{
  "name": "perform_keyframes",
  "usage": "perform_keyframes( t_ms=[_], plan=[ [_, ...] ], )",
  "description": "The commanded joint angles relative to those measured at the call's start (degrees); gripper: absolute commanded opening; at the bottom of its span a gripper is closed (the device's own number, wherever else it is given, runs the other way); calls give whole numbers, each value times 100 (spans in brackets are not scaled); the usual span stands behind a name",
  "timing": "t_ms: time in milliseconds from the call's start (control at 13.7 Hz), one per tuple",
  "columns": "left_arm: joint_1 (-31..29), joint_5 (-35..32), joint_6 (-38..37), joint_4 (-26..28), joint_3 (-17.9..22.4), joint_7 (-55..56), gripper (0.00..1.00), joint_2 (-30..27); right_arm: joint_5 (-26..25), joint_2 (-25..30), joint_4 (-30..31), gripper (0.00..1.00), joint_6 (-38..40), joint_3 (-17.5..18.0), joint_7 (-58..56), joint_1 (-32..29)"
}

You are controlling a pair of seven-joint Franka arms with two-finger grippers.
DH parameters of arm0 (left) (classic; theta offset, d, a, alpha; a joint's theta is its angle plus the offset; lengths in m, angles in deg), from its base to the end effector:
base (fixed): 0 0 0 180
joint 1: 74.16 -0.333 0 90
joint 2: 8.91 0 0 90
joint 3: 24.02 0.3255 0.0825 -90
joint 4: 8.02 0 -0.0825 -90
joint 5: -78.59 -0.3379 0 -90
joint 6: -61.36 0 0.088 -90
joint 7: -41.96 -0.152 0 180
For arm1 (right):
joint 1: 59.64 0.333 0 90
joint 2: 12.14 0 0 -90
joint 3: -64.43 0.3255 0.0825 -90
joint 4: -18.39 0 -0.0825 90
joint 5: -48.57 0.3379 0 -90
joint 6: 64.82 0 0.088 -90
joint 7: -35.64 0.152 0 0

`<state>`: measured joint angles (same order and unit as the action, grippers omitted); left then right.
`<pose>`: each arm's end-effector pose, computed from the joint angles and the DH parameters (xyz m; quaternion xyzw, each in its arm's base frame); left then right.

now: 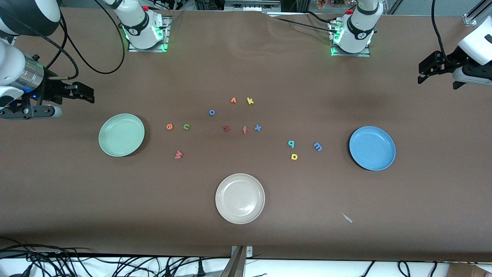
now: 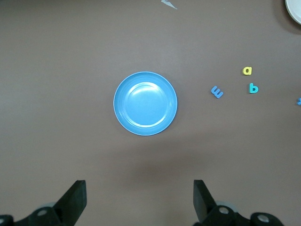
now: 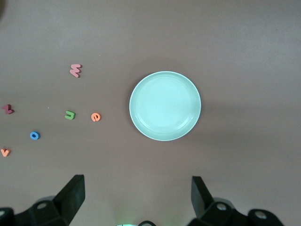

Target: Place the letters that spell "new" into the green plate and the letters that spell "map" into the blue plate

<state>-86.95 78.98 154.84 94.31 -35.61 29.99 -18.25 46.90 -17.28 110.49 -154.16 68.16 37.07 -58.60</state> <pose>0.4605 0.0018 0.5794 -0.9956 0.0924 -0.0011 0.0131 0.5218 0.0378 0.5265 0.9971 0.0300 -0.0681 0.0153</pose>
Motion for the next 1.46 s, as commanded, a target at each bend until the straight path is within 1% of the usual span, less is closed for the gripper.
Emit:
perform_keyframes(
  t_ms=[0,439,1390],
  plan=[
    [5,136,-111,-152,-1,-34,100,55,62,40,53,100,5,40,24,-60],
    [14,136,-111,-266,-1,-7,100,125,62,40,45,100,-4,40,24,-60],
    [5,136,-111,-266,-1,-16,100,143,71,40,53,100,14,40,24,-60]
  ],
)
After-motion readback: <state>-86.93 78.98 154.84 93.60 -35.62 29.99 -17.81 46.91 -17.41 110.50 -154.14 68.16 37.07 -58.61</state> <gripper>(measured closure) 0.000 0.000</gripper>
